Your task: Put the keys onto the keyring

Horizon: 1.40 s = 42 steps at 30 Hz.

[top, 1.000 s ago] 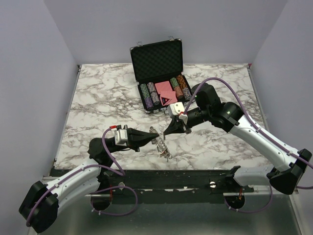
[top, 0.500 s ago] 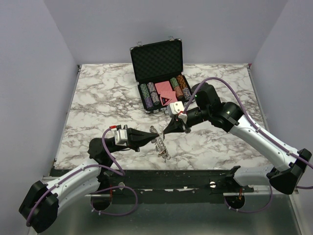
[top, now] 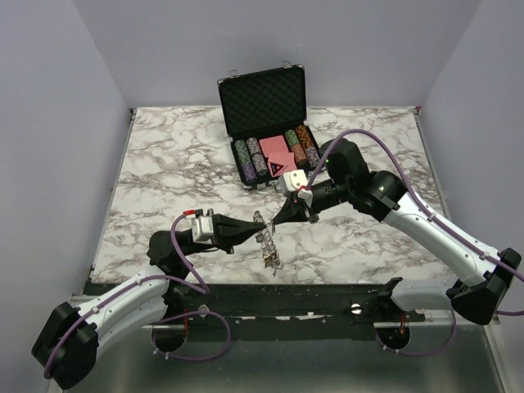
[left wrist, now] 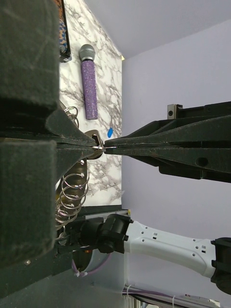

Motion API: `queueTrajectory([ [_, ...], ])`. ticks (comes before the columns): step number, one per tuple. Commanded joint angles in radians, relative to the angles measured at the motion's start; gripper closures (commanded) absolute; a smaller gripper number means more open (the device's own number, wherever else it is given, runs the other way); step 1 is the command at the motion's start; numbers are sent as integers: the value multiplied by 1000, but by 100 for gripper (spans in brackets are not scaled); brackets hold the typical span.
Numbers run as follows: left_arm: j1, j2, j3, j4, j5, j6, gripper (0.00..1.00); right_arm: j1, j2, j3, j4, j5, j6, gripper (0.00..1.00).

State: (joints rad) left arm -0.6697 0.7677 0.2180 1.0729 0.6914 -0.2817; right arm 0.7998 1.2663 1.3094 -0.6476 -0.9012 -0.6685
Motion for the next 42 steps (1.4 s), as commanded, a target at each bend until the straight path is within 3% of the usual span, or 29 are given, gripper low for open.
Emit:
queueTrajectory([
  [1, -1, -13, 12, 55, -15, 3, 100, 12, 7, 4, 17, 15, 23, 100],
  [42, 7, -54, 1, 7, -26, 29, 100, 12, 4, 13, -15, -36, 15, 100],
])
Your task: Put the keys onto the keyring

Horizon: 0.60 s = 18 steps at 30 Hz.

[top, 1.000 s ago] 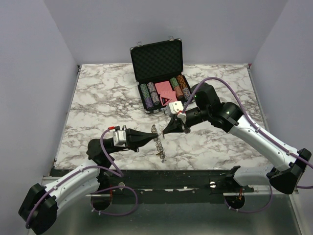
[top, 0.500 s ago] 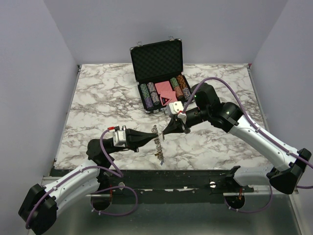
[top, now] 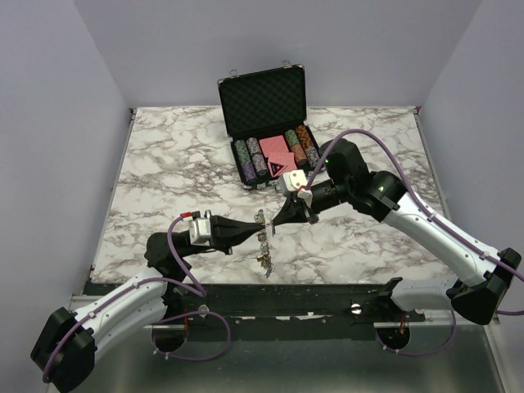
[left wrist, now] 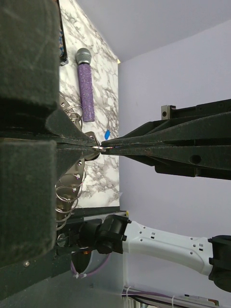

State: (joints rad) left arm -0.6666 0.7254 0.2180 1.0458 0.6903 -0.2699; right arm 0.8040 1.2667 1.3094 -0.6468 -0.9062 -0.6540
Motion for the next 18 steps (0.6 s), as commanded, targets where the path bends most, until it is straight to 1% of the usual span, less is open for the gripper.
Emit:
queueTrajectory([
  [1, 4, -14, 0, 31, -25, 18, 100, 8, 3, 13, -16, -30, 1, 99],
  [18, 7, -32, -8, 23, -28, 23, 100, 8, 3, 14, -14, -23, 7, 100],
])
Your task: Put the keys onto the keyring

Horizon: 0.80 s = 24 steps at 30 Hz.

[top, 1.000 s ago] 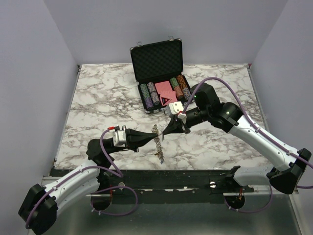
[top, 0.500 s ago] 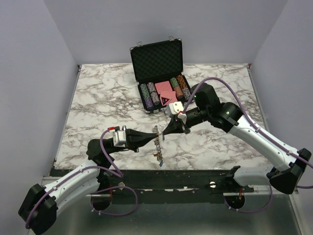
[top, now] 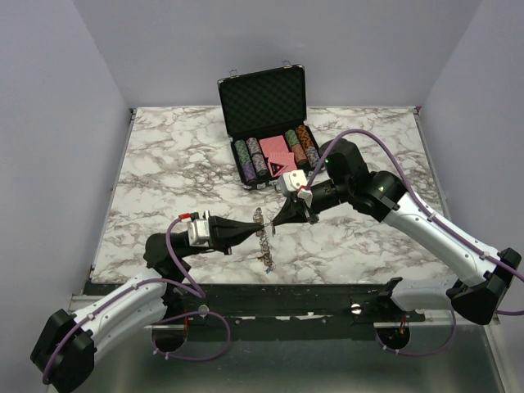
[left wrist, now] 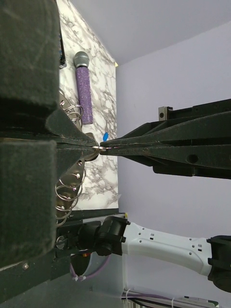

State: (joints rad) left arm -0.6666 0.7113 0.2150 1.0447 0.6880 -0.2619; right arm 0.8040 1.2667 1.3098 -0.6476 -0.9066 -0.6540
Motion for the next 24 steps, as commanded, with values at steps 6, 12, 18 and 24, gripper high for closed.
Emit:
queueTrajectory([
  [6, 7, -9, 0, 29, -21, 13, 100, 8, 6, 14, -4, -41, 14, 100],
  [12, 7, 8, 1, 44, -15, 9, 100, 8, 11, 9, 16, -46, 30, 100],
  [18, 7, 14, 6, 48, -10, 7, 100, 8, 11, 6, 20, -46, 33, 100],
  [24, 5, 13, 6, 51, -7, 4, 100, 8, 8, 2, 25, -26, 37, 100],
])
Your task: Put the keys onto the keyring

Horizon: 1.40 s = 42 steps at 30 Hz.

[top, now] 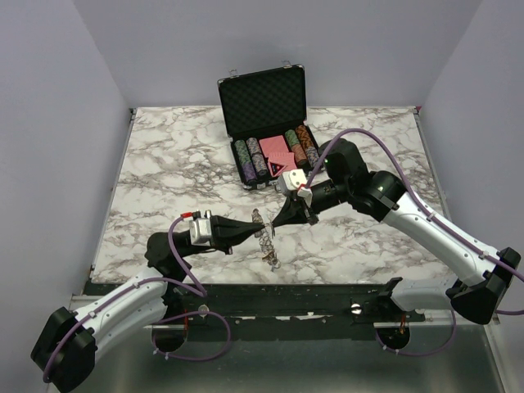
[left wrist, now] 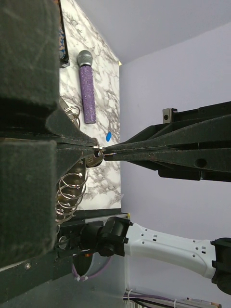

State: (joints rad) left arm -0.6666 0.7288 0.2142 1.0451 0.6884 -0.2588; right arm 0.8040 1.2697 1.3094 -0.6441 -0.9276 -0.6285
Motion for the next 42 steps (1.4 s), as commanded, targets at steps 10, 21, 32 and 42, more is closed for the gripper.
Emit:
queueTrajectory([
  [10, 7, -16, 4, 38, -7, 4, 100, 8, 3, 5, 37, 44, 30, 100],
  [21, 9, -31, 4, 16, -10, 10, 100, 8, 0, 5, 37, 52, 32, 100],
  [32, 7, -20, 7, 27, -7, 6, 100, 9, 5, 2, 44, 38, 38, 100],
  [42, 9, -14, 7, 44, 2, -3, 100, 8, 10, 2, 55, 35, 49, 100],
])
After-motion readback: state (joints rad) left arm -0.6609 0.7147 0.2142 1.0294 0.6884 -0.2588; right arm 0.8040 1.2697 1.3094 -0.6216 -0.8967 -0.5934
